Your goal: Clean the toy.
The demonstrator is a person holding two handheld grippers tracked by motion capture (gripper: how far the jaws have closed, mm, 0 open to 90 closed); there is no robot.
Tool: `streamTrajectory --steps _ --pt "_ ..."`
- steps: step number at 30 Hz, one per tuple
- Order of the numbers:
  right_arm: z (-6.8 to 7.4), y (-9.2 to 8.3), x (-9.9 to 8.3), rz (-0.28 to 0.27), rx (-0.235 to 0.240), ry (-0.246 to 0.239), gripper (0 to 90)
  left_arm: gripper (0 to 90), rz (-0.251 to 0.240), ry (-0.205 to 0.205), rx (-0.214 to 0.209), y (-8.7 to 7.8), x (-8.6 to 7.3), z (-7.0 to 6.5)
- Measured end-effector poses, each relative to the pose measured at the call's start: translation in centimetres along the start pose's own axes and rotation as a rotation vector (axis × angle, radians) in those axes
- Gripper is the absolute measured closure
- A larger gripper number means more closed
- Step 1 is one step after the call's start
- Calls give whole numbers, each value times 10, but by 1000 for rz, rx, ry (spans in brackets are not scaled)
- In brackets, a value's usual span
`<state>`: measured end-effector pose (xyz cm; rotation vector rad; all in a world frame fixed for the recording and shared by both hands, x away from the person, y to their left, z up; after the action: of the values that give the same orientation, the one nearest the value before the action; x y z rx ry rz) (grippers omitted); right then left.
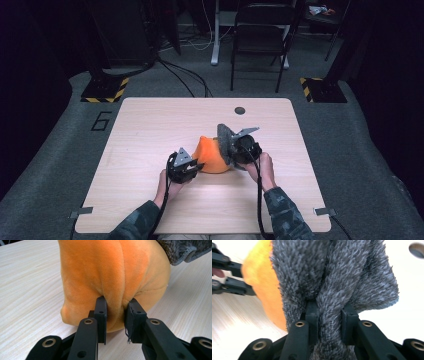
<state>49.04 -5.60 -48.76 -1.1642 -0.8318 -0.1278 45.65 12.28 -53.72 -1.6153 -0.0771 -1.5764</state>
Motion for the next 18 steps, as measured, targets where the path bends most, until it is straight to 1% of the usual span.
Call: streamTrajectory --steps 8,11,13,14,15,16,18 --pt "-20 11 -10 47 -34 45 725 733 -1 4 3 0 0 0" --pt "-28 16 -15 67 -54 63 725 733 -3 2 0 0 -1 0" --pt "-33 22 -21 100 -68 70 725 732 -4 0 2 0 -1 1" --pt "-35 26 -24 120 -72 86 725 732 -5 -3 2 0 -1 1" --pt "-38 29 -26 133 -78 82 724 733 -3 -3 3 0 -2 1" --pt "-40 32 -29 145 -88 89 724 733 -1 -7 -1 0 -2 1" --pt "-42 35 -30 151 -87 94 724 732 0 -6 -4 -1 -2 1"
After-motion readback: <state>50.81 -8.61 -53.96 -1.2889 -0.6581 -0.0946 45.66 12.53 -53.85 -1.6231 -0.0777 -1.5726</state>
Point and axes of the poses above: each handheld gripper's, and its own axes: y roughly forward along the jaws, x roughly out of its top, z roughly to its left, the point moved 7 cm from there along y, roughly forward along the jaws, and after that the axes turned 12 degrees about y, right-handed, at the moved point
